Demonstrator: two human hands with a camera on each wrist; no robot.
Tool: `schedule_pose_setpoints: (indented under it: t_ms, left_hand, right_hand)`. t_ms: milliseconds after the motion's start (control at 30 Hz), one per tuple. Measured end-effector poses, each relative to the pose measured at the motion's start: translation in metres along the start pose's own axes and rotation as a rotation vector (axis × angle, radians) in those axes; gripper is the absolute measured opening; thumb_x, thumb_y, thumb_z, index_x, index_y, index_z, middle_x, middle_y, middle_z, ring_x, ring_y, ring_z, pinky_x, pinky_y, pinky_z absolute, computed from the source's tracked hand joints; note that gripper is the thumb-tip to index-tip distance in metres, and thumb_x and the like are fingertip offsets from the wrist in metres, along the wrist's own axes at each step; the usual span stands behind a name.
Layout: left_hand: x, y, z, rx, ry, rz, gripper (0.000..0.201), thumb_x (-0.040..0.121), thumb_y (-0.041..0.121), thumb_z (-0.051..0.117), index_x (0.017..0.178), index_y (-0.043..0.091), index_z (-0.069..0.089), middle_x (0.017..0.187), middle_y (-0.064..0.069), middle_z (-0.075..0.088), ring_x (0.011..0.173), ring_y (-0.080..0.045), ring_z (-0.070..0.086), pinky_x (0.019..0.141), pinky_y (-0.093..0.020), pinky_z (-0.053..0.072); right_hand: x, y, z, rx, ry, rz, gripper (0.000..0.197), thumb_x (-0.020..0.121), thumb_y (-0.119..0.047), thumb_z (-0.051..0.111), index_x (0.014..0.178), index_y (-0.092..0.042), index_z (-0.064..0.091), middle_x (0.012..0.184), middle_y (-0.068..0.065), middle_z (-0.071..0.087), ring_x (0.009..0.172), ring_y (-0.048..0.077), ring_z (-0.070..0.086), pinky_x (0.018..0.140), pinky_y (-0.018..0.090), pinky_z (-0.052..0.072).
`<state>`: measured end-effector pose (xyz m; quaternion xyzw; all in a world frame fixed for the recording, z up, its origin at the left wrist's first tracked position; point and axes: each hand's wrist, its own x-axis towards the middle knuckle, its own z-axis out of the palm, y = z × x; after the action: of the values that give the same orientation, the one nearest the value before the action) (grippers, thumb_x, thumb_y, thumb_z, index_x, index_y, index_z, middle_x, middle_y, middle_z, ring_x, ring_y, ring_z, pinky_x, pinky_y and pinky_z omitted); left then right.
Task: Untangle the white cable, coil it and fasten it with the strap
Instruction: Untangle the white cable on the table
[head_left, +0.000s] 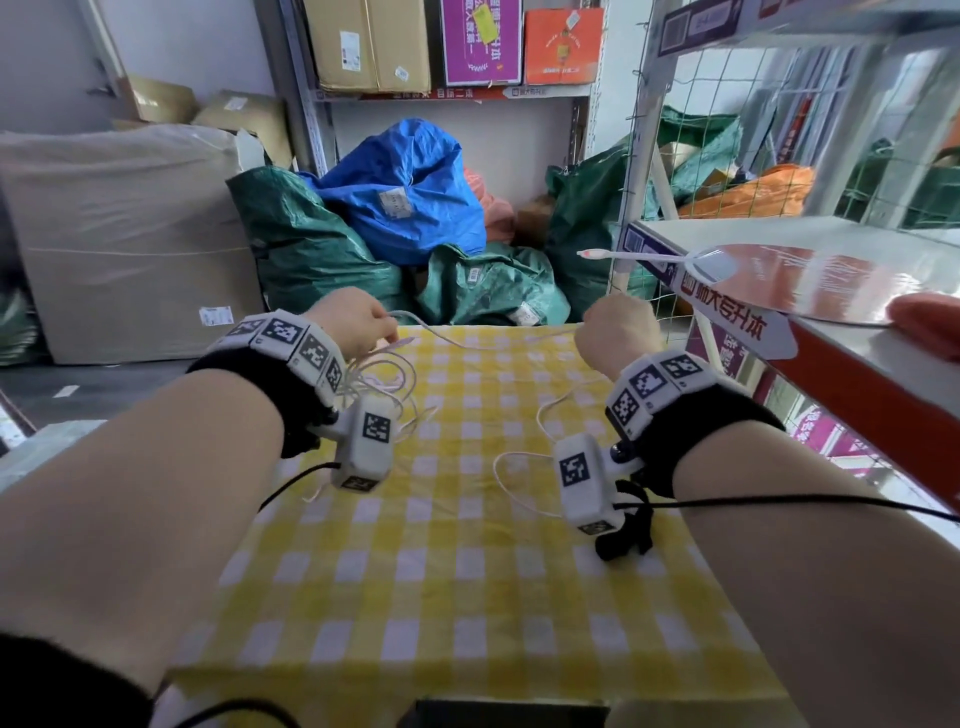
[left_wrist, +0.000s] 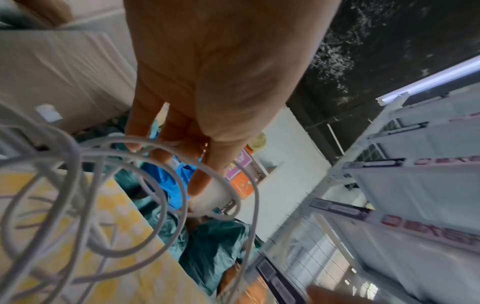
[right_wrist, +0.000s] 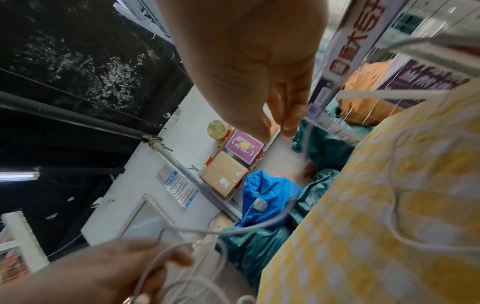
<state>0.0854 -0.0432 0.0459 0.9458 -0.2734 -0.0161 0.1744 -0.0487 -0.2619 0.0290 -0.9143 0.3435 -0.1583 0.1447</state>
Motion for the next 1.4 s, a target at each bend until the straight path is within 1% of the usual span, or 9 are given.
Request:
schedule_pose_setpoints:
  t_ms: [133, 300, 500, 633, 733, 867, 1100, 1233, 1400]
  left_hand:
    - [-0.002, 0.031, 0.001, 0.037, -0.06, 0.123, 0.028, 0.097, 0.028, 0.047, 0.093, 0.017, 0.072, 0.064, 0.003, 0.055, 0.057, -0.008, 0.05, 0.052, -0.021, 0.036]
    - [-0.006, 0.051, 0.005, 0.019, -0.088, 0.208, 0.033, 0.096, 0.035, 0.047, 0.098, 0.013, 0.072, 0.056, 0.0, 0.048, 0.049, -0.01, 0.047, 0.042, -0.012, 0.033]
    - [-0.008, 0.054, 0.007, 0.052, -0.088, 0.185, 0.037, 0.098, 0.033, 0.044, 0.107, 0.006, 0.068, 0.066, 0.0, 0.049, 0.056, -0.008, 0.042, 0.048, -0.019, 0.033]
    - [-0.01, 0.058, 0.009, -0.011, -0.082, 0.201, 0.032, 0.098, 0.028, 0.046, 0.103, 0.009, 0.071, 0.06, -0.001, 0.049, 0.048, -0.004, 0.038, 0.036, -0.01, 0.03]
    - [-0.009, 0.051, 0.007, 0.006, -0.052, 0.175, 0.027, 0.097, 0.025, 0.047, 0.101, 0.012, 0.07, 0.058, 0.008, 0.044, 0.049, -0.005, 0.04, 0.042, -0.016, 0.029]
    - [-0.004, 0.032, 0.003, 0.043, -0.034, 0.111, 0.022, 0.093, 0.024, 0.055, 0.1, 0.01, 0.071, 0.078, -0.002, 0.057, 0.073, -0.017, 0.055, 0.059, -0.025, 0.034]
    - [0.003, 0.009, 0.002, 0.028, 0.062, -0.006, 0.021, 0.093, 0.021, 0.054, 0.095, 0.005, 0.069, 0.077, -0.006, 0.062, 0.076, -0.021, 0.056, 0.069, -0.028, 0.039]
    - [0.003, -0.007, -0.003, 0.14, 0.156, -0.077, 0.025, 0.093, 0.015, 0.052, 0.096, -0.002, 0.07, 0.097, -0.019, 0.068, 0.094, -0.033, 0.061, 0.079, -0.037, 0.046]
    - [0.003, -0.007, -0.004, 0.197, 0.171, -0.058, 0.029, 0.098, 0.015, 0.045, 0.103, 0.001, 0.07, 0.104, -0.014, 0.069, 0.098, -0.029, 0.061, 0.083, -0.037, 0.048]
  right_hand:
    - [-0.016, -0.027, 0.003, 0.25, -0.064, -0.267, 0.049, 0.09, -0.012, 0.051, 0.138, -0.016, 0.047, 0.14, 0.006, 0.051, 0.114, 0.025, 0.058, 0.094, 0.034, 0.049]
    - [-0.029, -0.052, 0.012, 0.499, -0.223, -0.44, 0.032, 0.091, -0.011, 0.051, 0.121, -0.013, 0.064, 0.096, 0.003, 0.068, 0.062, 0.011, 0.064, 0.053, 0.018, 0.056]
    - [-0.033, -0.052, 0.004, 0.773, -0.311, -0.354, 0.021, 0.089, -0.014, 0.051, 0.098, -0.013, 0.071, 0.082, 0.006, 0.074, 0.054, 0.01, 0.056, 0.047, 0.021, 0.044]
    - [-0.029, -0.049, 0.005, 0.552, -0.177, -0.458, 0.016, 0.088, -0.02, 0.06, 0.091, -0.016, 0.075, 0.068, -0.003, 0.07, 0.049, 0.001, 0.052, 0.047, 0.013, 0.04]
    - [-0.019, -0.042, 0.006, 0.423, -0.044, -0.383, 0.018, 0.091, -0.018, 0.057, 0.091, -0.013, 0.074, 0.077, 0.001, 0.073, 0.058, 0.002, 0.058, 0.055, 0.016, 0.045]
    - [-0.008, -0.033, 0.003, 0.327, 0.097, -0.27, 0.023, 0.094, -0.014, 0.05, 0.099, -0.01, 0.073, 0.096, 0.008, 0.071, 0.089, 0.022, 0.065, 0.071, 0.028, 0.049]
    - [0.005, -0.02, 0.006, 0.265, 0.223, -0.049, 0.023, 0.093, -0.006, 0.049, 0.104, -0.006, 0.069, 0.101, 0.012, 0.068, 0.09, 0.028, 0.063, 0.068, 0.029, 0.046]
    - [0.009, -0.006, 0.0, 0.233, 0.259, 0.055, 0.022, 0.092, -0.003, 0.051, 0.106, -0.001, 0.067, 0.105, 0.017, 0.067, 0.099, 0.032, 0.063, 0.072, 0.032, 0.047]
    - [0.01, -0.001, -0.003, 0.277, 0.248, 0.15, 0.024, 0.09, 0.001, 0.05, 0.109, -0.001, 0.065, 0.109, 0.018, 0.065, 0.101, 0.032, 0.061, 0.071, 0.031, 0.044]
